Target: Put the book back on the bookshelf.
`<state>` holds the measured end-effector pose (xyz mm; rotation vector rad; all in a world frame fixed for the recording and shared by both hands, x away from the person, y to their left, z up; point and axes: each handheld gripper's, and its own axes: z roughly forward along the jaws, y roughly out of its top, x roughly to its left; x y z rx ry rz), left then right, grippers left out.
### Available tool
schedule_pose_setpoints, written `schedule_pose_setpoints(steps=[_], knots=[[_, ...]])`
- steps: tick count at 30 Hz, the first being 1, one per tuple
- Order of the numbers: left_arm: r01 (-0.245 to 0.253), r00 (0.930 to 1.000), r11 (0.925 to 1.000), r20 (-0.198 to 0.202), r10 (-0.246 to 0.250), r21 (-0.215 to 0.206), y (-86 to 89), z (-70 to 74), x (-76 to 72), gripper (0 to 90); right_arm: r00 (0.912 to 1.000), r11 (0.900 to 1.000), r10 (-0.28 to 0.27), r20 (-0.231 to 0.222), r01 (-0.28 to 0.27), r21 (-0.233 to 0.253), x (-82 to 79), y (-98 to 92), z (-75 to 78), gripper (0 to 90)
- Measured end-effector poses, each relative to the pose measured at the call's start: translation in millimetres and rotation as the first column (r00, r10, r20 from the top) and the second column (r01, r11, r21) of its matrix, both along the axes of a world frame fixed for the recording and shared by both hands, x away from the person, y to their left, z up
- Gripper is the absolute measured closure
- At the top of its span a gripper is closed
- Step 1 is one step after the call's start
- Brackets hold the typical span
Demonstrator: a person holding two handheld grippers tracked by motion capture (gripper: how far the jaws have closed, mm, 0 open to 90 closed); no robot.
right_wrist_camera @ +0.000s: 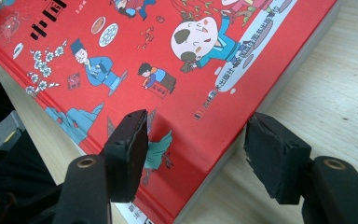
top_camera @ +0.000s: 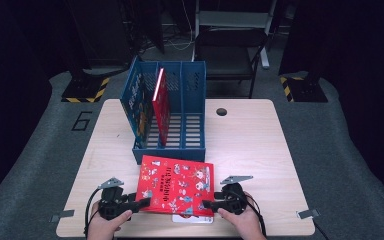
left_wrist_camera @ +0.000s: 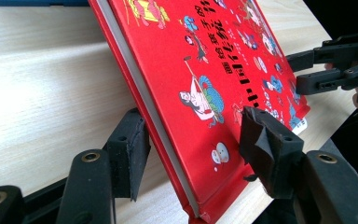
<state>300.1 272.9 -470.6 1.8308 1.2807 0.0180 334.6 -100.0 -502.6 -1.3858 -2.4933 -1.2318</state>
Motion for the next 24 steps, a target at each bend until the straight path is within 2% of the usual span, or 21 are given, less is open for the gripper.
schedule_pose_setpoints(steps=[6,9,10,12,18,22,24], knots=[[-0.009,0.9999,0.9999,0.014,0.009,-0.007,4.3,5.5,-0.5,45.2,0.9999,1.0,0.015,-0.006,-0.015,0.013,0.8,3.3,-1.8,38.1],[-0.014,0.9997,0.9997,0.02,0.014,-0.019,4.5,6.7,-0.8,46.1,0.9994,0.999,0.033,-0.01,-0.033,0.011,0.6,4.9,-1.4,34.3],[-0.005,0.9999,0.9998,0.01,0.005,-0.018,5.2,8.0,-1.1,46.1,0.9987,0.999,0.05,-0.003,-0.05,0.007,1.2,4.8,-1.6,32.4],[-0.014,0.9996,0.9996,0.025,0.015,-0.023,5.3,8.8,-0.8,46.5,0.9975,0.998,0.07,0.001,-0.07,0.004,1.0,6.3,-1.5,28.6],[-0.006,0.9996,0.9995,0.029,0.007,-0.031,6.7,12.9,-1.3,47.8,0.9921,0.992,0.124,0.018,-0.124,-0.039,-1.8,12.3,-0.4,19.9],[-0.01,0.999,0.9993,0.042,0.012,-0.035,6.6,15.6,-1.7,49.2,0.9867,0.986,0.153,0.055,-0.149,-0.076,-3.5,15.4,-0.8,18.4],[-0.011,0.9991,0.9994,0.039,0.012,-0.034,7.1,18.1,-2.2,49.5,0.9869,0.986,0.153,0.05,-0.149,-0.08,-4.3,15.8,0.0,18.5]])
